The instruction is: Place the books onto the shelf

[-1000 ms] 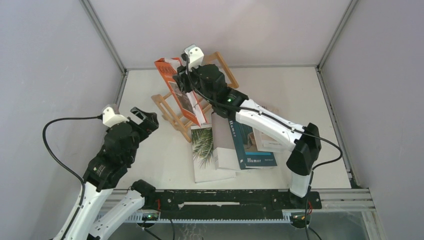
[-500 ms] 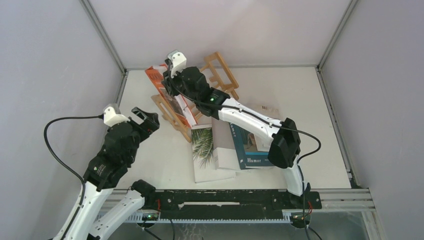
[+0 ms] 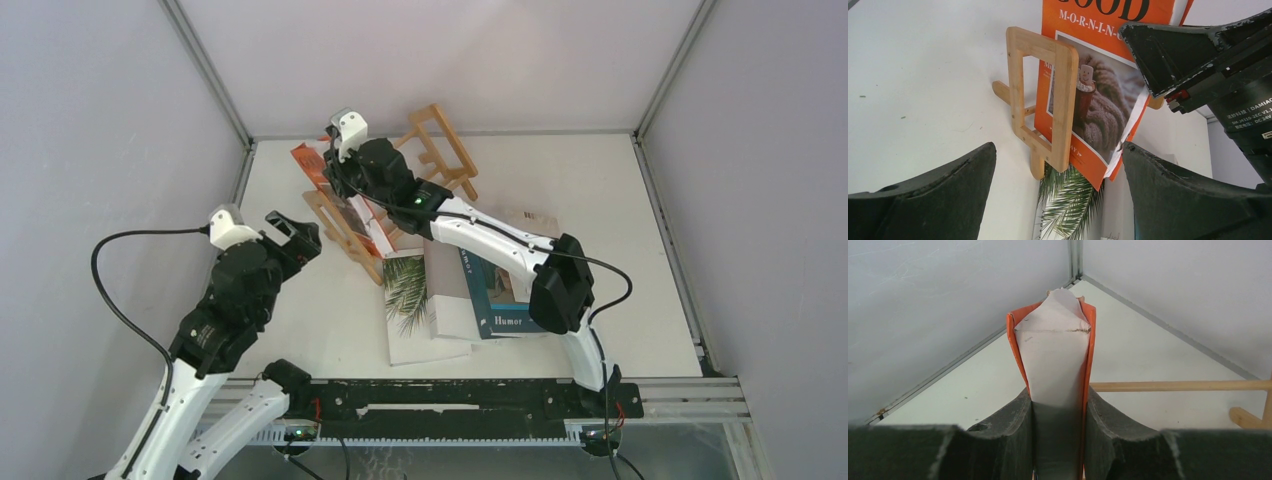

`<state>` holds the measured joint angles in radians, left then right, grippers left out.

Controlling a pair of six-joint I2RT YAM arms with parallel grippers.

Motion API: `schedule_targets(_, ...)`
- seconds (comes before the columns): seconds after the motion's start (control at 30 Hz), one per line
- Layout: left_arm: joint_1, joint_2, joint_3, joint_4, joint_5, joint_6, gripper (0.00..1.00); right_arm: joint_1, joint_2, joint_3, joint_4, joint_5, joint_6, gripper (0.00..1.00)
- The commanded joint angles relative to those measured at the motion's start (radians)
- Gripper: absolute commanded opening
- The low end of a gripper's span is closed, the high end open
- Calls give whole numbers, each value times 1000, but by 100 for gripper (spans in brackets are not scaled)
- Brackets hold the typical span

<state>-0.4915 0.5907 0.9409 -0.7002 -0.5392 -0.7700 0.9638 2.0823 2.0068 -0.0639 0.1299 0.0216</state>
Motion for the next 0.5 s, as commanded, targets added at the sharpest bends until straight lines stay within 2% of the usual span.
schedule_targets(0.0,-5,11,40,54,12,6,99,-3,26,61,23,-32,7,37)
schedule_targets(0.27,-5,9,39,59,3,11,99,4,93,157,-17,-50,10,38)
schedule_targets(0.47,-5,-9,24,57,-5,6,99,10,117,176,-30,-55,4,44)
